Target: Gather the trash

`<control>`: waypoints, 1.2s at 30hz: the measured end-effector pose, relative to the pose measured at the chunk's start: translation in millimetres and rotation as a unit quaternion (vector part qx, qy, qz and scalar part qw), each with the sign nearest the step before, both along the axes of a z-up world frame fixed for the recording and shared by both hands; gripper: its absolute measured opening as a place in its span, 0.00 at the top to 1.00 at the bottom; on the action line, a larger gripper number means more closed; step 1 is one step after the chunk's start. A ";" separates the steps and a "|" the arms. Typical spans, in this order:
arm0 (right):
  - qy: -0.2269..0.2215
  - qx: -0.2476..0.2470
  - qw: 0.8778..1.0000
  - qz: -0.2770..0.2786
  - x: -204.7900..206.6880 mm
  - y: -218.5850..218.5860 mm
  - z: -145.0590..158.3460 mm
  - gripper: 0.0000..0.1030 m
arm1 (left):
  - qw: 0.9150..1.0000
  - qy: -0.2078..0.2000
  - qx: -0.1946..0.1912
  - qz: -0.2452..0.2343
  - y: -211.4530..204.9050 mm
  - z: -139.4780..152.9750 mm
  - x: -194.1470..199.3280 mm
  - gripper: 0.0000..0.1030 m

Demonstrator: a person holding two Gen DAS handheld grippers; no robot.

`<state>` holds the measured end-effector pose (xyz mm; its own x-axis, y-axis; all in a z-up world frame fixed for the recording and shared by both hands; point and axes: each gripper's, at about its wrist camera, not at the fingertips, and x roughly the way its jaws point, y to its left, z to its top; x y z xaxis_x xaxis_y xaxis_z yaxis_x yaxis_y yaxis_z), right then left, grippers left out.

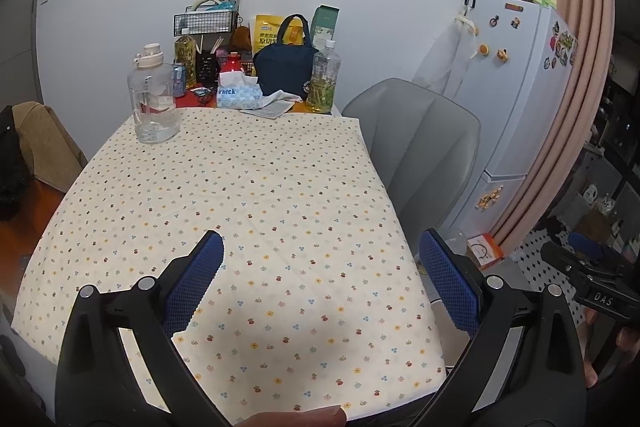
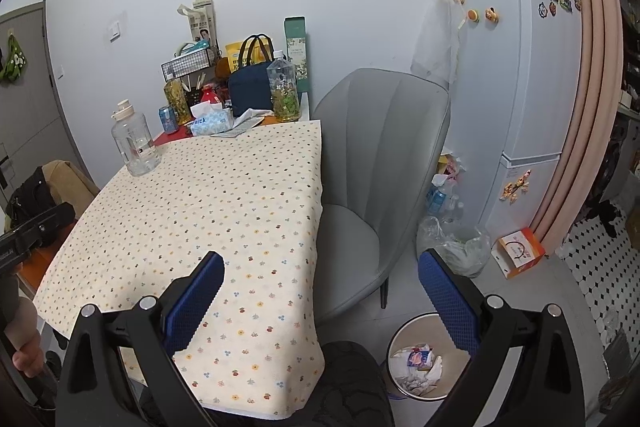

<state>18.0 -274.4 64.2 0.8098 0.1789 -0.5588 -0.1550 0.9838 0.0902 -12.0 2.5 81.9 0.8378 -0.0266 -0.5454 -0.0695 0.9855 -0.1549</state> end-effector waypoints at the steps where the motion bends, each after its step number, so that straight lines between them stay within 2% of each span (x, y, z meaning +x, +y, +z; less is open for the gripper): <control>1: 0.001 0.000 1.000 -0.001 0.6 0.1 -0.4 0.07 | 1.000 0.001 0.000 0.001 0.3 -0.5 0.5 0.06; 25: 0.012 0.004 1.000 0.000 4.9 -2.3 -2.7 0.07 | 1.000 0.009 -0.005 0.003 2.7 -6.6 5.1 0.06; 36: 0.005 -0.013 1.000 -0.003 3.6 3.1 -4.1 0.07 | 1.000 0.010 -0.007 0.007 5.4 -8.2 3.5 0.06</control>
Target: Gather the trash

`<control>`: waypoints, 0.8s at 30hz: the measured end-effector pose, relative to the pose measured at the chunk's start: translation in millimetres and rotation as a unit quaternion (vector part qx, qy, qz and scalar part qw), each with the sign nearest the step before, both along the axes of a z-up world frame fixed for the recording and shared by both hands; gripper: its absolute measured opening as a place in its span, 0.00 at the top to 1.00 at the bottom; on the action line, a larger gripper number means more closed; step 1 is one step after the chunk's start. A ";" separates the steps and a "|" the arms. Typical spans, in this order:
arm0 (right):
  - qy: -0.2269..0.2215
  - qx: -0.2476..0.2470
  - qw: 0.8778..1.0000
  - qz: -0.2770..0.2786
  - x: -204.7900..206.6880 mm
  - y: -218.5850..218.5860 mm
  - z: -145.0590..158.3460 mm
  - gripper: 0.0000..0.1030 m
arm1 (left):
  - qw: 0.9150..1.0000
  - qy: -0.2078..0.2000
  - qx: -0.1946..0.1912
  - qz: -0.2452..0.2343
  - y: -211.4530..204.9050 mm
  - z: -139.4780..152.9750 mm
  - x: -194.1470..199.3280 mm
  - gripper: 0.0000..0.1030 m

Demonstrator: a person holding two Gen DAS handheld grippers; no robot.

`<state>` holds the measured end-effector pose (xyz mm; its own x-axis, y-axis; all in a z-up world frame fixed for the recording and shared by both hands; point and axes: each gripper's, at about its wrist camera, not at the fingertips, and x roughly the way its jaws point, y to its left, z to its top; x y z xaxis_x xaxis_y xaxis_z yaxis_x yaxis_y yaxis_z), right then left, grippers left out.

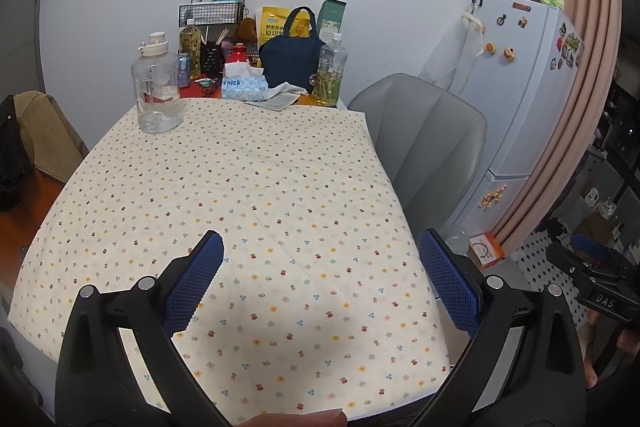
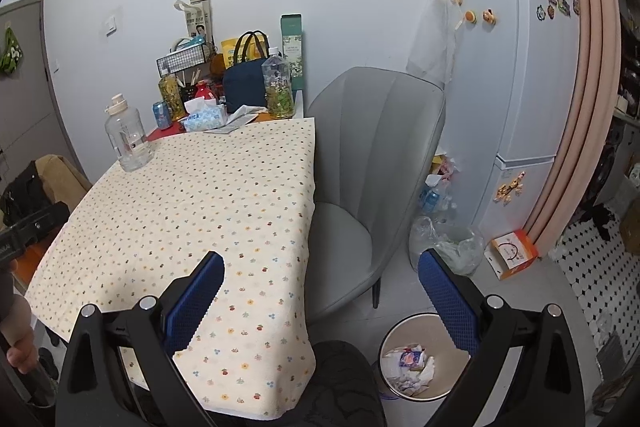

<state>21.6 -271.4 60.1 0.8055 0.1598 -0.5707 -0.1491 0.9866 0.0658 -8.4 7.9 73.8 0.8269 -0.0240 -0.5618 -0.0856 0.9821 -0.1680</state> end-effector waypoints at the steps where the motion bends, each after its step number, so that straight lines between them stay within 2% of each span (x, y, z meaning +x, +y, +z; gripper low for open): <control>1: 0.000 0.000 1.000 0.000 -0.1 0.4 0.0 0.07 | 1.000 0.000 0.000 0.001 0.2 0.0 -0.2 0.06; 24: 0.011 0.003 1.000 0.001 4.9 0.8 -6.9 0.07 | 1.000 0.009 -0.003 -0.001 1.7 -8.5 2.6 0.06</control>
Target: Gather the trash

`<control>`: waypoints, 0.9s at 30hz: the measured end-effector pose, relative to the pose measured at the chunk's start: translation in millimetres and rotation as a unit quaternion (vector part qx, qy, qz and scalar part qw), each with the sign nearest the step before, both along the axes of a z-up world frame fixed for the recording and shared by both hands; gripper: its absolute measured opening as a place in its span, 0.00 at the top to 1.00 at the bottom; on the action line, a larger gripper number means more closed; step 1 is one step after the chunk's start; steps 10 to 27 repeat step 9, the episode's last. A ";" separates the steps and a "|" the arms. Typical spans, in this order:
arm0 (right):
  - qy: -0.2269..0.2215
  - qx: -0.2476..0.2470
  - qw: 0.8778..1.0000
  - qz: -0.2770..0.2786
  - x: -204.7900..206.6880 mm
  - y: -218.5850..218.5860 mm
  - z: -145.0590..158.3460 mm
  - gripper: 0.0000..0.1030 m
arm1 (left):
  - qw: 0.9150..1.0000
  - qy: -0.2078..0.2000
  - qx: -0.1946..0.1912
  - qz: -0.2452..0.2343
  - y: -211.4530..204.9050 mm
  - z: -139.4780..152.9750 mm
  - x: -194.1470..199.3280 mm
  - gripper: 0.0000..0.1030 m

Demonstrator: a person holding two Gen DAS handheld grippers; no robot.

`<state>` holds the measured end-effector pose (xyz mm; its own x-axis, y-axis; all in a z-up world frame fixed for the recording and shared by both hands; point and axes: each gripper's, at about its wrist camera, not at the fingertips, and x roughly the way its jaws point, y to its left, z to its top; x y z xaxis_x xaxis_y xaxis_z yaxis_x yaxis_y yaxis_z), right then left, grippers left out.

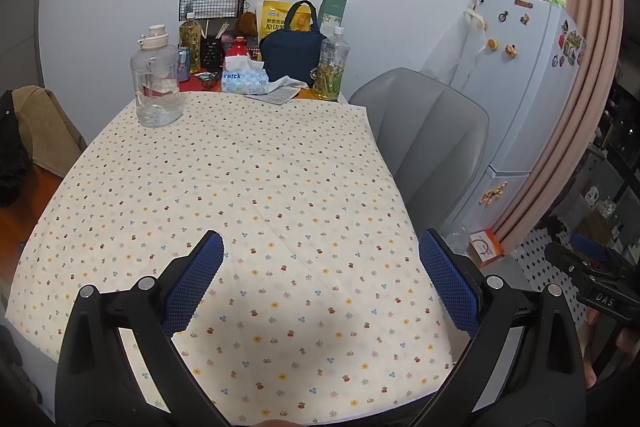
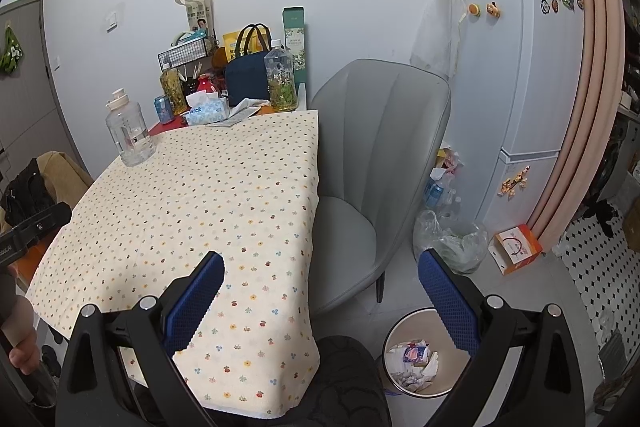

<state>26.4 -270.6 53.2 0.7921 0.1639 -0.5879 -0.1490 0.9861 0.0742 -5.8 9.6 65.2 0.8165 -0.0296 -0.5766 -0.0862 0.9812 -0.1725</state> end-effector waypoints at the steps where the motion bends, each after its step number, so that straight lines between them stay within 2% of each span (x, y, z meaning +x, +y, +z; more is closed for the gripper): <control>1: 0.002 -0.001 1.000 0.000 0.6 0.2 -0.7 0.07 | 1.000 0.001 0.000 -0.001 -0.2 -0.6 0.5 0.06; 27: 0.007 0.000 1.000 -0.001 3.3 -0.3 -5.4 0.07 | 1.000 0.011 -0.004 -0.002 0.1 -5.3 4.6 0.06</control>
